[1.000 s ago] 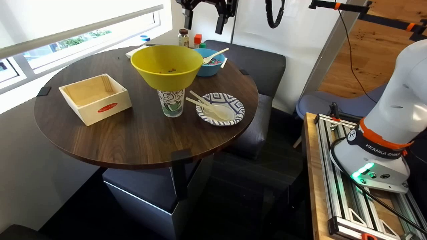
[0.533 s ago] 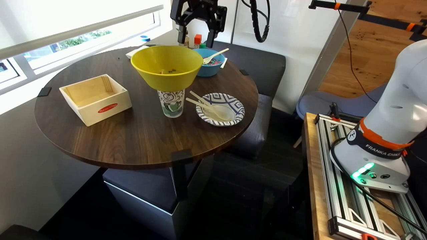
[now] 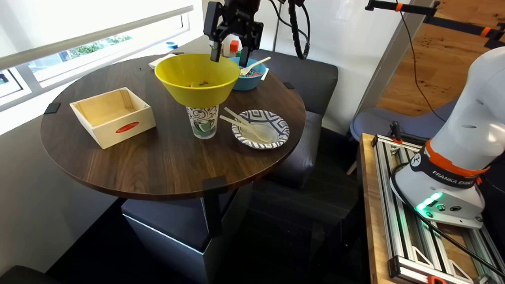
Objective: Pour the contents in the yellow bowl into the blue bowl
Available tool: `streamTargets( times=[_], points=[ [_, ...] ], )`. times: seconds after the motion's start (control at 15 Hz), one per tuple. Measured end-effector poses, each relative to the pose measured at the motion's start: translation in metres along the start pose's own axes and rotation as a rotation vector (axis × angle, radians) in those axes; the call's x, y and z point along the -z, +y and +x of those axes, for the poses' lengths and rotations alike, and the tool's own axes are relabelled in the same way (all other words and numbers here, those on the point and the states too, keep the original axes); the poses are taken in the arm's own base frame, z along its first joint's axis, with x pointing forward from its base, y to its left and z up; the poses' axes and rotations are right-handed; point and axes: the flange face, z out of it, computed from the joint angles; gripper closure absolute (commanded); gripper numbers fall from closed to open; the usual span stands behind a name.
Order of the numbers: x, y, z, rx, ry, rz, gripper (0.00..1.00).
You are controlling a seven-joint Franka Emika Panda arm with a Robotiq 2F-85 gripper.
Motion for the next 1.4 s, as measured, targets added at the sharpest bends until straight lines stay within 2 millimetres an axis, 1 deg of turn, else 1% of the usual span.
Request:
streamTargets(
  times=[0.13,0.2,0.27,0.4,0.6,0.67,0.73,0.93,1.2,1.4],
  points=[
    [-0.003,0.005,0.001,-0.002,-0.005,0.009,0.36],
    [-0.004,0.006,0.002,-0.003,-0.006,0.014,0.43],
    [-0.005,0.007,0.002,-0.005,-0.008,0.017,0.53],
    [-0.006,0.007,0.002,-0.007,-0.009,0.019,0.67],
    [-0.006,0.007,0.002,-0.007,-0.009,0.019,0.92],
    [-0.006,0.007,0.002,-0.006,-0.009,0.017,0.98],
    [-0.006,0.008,0.002,-0.005,-0.009,0.014,1.00],
    [-0.006,0.008,0.002,-0.004,-0.007,0.004,0.99],
    [-0.001,0.006,0.001,0.005,0.007,-0.010,0.99],
    [0.005,0.009,0.002,-0.012,0.018,-0.007,0.99]
  ],
)
